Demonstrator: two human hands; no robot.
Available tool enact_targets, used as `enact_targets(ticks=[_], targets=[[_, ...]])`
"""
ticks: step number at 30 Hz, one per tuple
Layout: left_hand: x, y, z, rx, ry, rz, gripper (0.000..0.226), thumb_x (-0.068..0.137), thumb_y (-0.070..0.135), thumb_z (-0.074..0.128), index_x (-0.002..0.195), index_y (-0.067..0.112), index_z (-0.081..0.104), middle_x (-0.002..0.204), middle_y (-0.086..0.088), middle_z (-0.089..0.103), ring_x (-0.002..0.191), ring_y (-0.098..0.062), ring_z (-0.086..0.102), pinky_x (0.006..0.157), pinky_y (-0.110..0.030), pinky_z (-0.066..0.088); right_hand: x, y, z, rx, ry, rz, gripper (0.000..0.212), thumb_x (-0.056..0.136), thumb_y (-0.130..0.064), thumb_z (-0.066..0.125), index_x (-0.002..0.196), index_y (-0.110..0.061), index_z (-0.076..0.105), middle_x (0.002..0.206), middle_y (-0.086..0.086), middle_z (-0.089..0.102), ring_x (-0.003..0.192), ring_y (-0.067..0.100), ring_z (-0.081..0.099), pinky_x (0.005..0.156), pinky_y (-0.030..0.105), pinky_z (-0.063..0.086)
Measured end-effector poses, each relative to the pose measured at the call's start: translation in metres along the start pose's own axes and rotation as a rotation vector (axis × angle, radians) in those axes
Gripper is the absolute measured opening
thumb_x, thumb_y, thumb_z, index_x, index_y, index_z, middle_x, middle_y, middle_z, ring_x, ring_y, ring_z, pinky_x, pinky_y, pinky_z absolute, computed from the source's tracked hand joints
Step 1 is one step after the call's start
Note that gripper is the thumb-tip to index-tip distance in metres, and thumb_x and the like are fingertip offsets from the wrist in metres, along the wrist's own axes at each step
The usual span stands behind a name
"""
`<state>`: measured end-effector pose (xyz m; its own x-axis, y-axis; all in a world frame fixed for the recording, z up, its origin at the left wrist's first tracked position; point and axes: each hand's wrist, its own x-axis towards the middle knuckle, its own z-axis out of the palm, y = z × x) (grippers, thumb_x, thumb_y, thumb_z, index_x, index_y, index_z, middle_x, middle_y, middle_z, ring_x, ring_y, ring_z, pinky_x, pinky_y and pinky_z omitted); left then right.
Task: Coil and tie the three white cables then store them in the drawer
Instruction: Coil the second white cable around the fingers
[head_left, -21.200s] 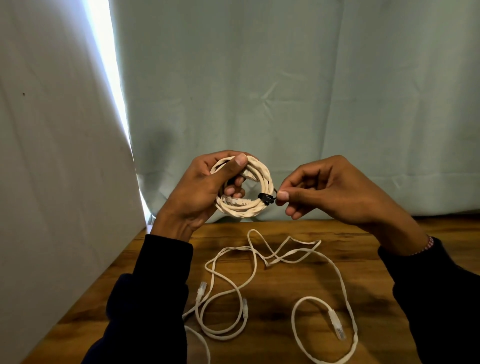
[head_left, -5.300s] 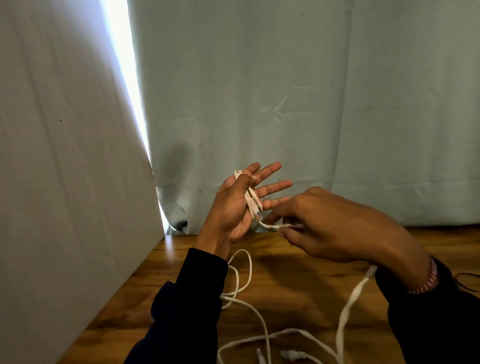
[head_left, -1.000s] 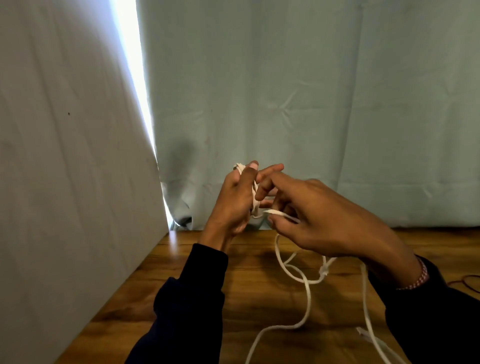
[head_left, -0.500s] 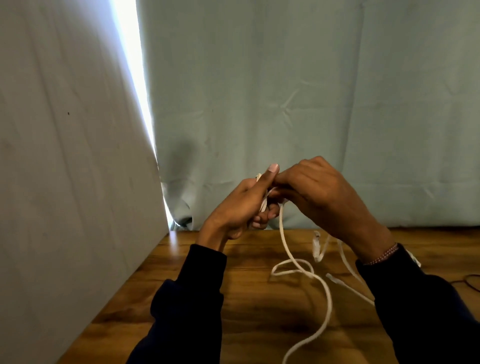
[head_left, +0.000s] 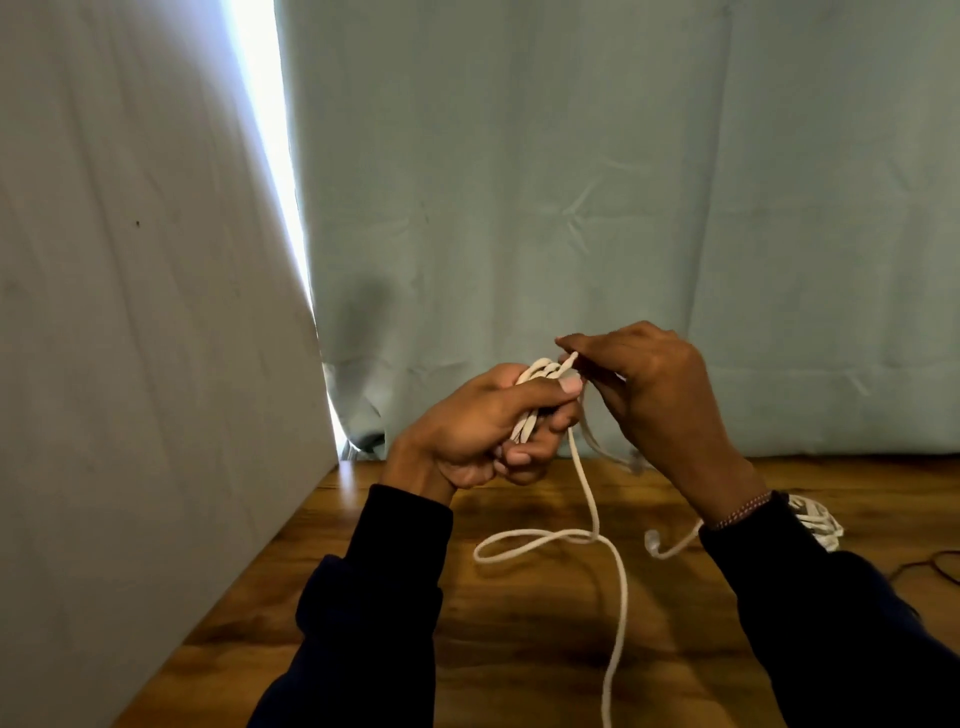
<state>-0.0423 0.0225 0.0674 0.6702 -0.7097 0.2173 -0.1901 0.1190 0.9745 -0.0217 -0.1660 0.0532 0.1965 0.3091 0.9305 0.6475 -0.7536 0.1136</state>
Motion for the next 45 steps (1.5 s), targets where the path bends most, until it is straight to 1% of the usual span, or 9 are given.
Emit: enact_targets(ticks=[5,9,12,16,20,26,33,40,45], targets=[[0.008,-0.006,0.007,-0.214,-0.166,0.079,0.042,0.094,0.013,0.049,0.133,-0.001,0.059,0.051,-0.011,0.058,0.032,-0.006,0.018,0.035,-0.017,0.025,0.004,-0.009,0.0,0.279,-0.156,0.191,0.023,0.086,-0.011,0.059,0.098,-0.013,0.078,0.087,0.005,0.078,0.076,0.02,0.072,0.065,0.018,0.047],[0.014,-0.007,0.009,-0.399,-0.249,0.18,0.059,0.089,0.011,0.051,0.147,0.006,0.044,0.109,-0.023,0.072,0.037,-0.005,0.047,0.047,-0.019,0.05,0.0,-0.017,0.009,0.353,-0.344,0.42,0.018,0.09,0.0,0.064,0.105,-0.003,0.073,0.098,0.014,0.074,0.09,0.021,0.069,0.07,0.018,0.046],[0.017,-0.005,0.012,-0.437,-0.165,0.265,0.057,0.091,0.008,0.043,0.147,0.014,0.04,0.133,-0.018,0.063,0.08,-0.021,0.076,0.074,-0.033,0.062,-0.001,-0.024,0.008,0.395,-0.424,0.424,0.016,0.088,-0.003,0.07,0.103,-0.007,0.073,0.1,0.007,0.073,0.087,0.016,0.066,0.07,0.021,0.051],[0.024,-0.005,0.011,-0.449,0.013,0.414,0.06,0.093,0.005,0.036,0.152,0.016,0.034,0.145,-0.012,0.055,0.128,-0.032,0.058,0.095,-0.048,0.056,0.0,-0.031,0.003,0.529,-0.572,0.553,0.026,0.08,-0.017,0.082,0.103,-0.021,0.071,0.091,-0.005,0.073,0.081,0.009,0.069,0.075,0.032,0.06],[0.023,-0.004,0.003,-0.402,0.191,0.524,0.055,0.101,0.005,0.027,0.155,0.018,0.031,0.156,-0.009,0.042,0.142,-0.03,0.042,0.105,-0.055,0.047,0.003,-0.035,0.001,0.587,-0.826,0.489,0.028,0.08,-0.015,0.083,0.105,-0.016,0.07,0.087,-0.003,0.077,0.078,0.009,0.073,0.083,0.037,0.061],[0.02,-0.002,-0.009,-0.28,0.447,0.536,0.047,0.108,0.014,0.027,0.154,0.024,0.032,0.157,-0.001,0.041,0.144,-0.024,0.041,0.109,-0.056,0.041,0.008,-0.038,-0.012,0.492,-0.839,0.289,0.004,0.093,-0.02,0.068,0.094,-0.022,0.07,0.077,-0.003,0.072,0.071,0.012,0.07,0.072,0.033,0.06],[0.023,-0.008,-0.007,-0.147,0.569,0.436,0.049,0.108,0.019,0.033,0.156,0.029,0.027,0.158,0.003,0.039,0.142,-0.028,0.043,0.106,-0.055,0.046,0.012,-0.042,-0.027,0.147,-0.777,0.032,0.014,0.094,-0.029,0.06,0.089,-0.019,0.07,0.068,-0.005,0.062,0.059,0.01,0.057,0.058,0.026,0.05],[0.014,-0.004,-0.003,0.052,0.586,0.28,0.052,0.108,0.031,0.036,0.158,0.028,0.022,0.136,0.0,0.064,0.111,-0.024,0.07,0.09,-0.044,0.058,0.013,-0.042,-0.035,0.151,-0.663,-0.015,0.026,0.097,-0.026,0.061,0.123,-0.023,0.064,0.123,-0.007,0.062,0.1,0.002,0.053,0.087,0.026,0.05],[0.012,-0.008,-0.006,0.354,0.611,0.158,0.042,0.107,0.028,0.042,0.126,-0.003,0.061,0.153,0.011,0.046,0.095,0.005,0.069,0.095,-0.043,0.057,0.015,-0.035,-0.031,0.03,-0.489,-0.066,0.02,0.094,-0.026,0.065,0.114,-0.026,0.069,0.105,-0.003,0.061,0.087,0.013,0.061,0.073,0.026,0.049]])
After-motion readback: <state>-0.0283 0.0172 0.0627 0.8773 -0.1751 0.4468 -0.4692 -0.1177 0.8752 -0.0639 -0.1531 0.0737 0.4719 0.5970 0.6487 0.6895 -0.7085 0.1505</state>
